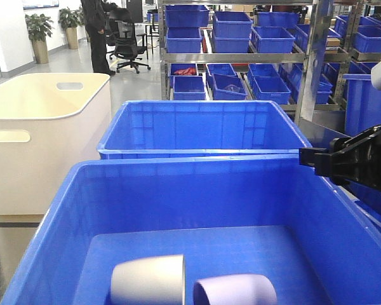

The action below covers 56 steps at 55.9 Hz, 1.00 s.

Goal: Grab cup from conveyor and place in blue bin

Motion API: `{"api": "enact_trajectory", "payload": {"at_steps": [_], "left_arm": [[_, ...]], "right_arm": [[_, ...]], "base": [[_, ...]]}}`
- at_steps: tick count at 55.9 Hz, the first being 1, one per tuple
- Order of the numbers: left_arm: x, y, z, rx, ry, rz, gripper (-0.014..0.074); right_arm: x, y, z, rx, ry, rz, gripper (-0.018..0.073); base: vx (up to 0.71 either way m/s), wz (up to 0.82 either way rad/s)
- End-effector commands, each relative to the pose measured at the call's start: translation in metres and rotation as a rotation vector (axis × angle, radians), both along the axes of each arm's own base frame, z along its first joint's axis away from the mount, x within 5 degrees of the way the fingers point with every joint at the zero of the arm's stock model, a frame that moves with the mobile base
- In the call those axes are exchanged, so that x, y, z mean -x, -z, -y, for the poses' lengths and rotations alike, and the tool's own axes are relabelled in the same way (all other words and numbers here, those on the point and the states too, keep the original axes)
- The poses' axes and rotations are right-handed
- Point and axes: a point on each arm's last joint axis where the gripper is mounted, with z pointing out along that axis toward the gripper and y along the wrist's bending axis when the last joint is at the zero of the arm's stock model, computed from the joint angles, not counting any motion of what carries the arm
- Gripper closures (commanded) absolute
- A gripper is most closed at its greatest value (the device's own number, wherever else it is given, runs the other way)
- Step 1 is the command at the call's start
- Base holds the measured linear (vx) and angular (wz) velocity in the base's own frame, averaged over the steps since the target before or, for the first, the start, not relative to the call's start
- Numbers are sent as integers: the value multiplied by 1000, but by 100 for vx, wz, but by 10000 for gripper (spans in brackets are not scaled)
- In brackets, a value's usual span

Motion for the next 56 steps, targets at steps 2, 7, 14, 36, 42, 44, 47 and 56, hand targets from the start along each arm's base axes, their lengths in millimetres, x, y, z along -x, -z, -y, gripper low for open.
{"api": "enact_trajectory", "payload": {"at_steps": [2,7,14,36,42,44,47,56], "left_arm": [[4,-15,-2,65,-15,68,604],[4,-15,-2,65,-15,68,604],[9,-17,-3,50,-26,86,604],[61,56,-42,130,-352,204,603],[71,97,-46,194,-380,200,603],[72,111,-47,213,-383,186,603],[73,134,-47,238,-387,150,603],[70,209,-47,242,-395,27,603]], "right_arm": [[6,-22,3,-40,18,122,66],[6,-22,3,-40,18,122,66],[6,-22,3,-40,17,121,66],[6,-22,3,-40,17,121,66],[6,-22,3,-40,17,121,66],[6,-22,3,-40,17,121,66],[6,-22,3,-40,17,121,66],[6,-22,3,-40,17,121,66]], "base": [[0,0],[0,0],[0,0],[0,0],[0,0],[0,0],[0,0],[0,0]]}}
